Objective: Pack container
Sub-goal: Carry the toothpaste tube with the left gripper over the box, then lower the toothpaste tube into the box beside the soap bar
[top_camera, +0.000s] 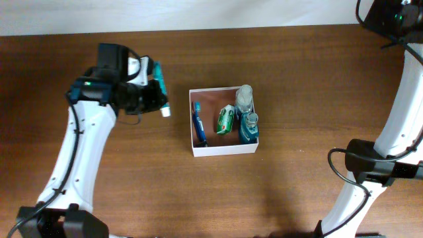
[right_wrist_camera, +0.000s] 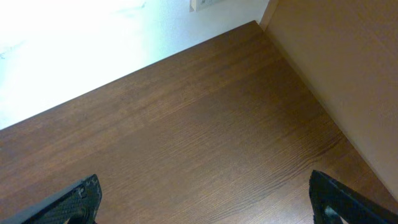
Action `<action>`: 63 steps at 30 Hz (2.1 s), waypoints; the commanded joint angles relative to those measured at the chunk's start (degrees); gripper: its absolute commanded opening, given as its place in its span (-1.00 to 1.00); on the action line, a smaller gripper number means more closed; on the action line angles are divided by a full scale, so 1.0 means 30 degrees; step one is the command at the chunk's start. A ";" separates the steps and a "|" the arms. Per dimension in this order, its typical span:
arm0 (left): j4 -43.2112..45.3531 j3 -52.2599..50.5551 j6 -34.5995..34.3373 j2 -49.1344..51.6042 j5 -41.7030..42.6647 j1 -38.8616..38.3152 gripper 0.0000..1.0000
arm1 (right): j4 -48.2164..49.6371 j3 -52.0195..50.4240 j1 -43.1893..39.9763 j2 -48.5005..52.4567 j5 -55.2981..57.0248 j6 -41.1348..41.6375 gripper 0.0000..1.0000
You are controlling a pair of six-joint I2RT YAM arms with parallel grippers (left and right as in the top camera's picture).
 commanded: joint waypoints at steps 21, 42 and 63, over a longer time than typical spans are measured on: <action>0.4197 0.0342 -0.2492 0.1974 -0.2994 -0.7883 -0.88 | 0.0029 0.0124 -0.0051 -0.0146 0.0160 0.0007 0.97; 0.4524 0.0342 -0.3257 0.5989 -0.3555 -0.7919 -0.87 | 0.0029 0.0124 -0.0051 -0.0146 0.0160 0.0007 0.97; 0.3570 0.0350 -0.3111 0.6499 -0.4634 -0.7970 -0.57 | 0.0029 0.0124 -0.0051 -0.0146 0.0168 0.0000 0.97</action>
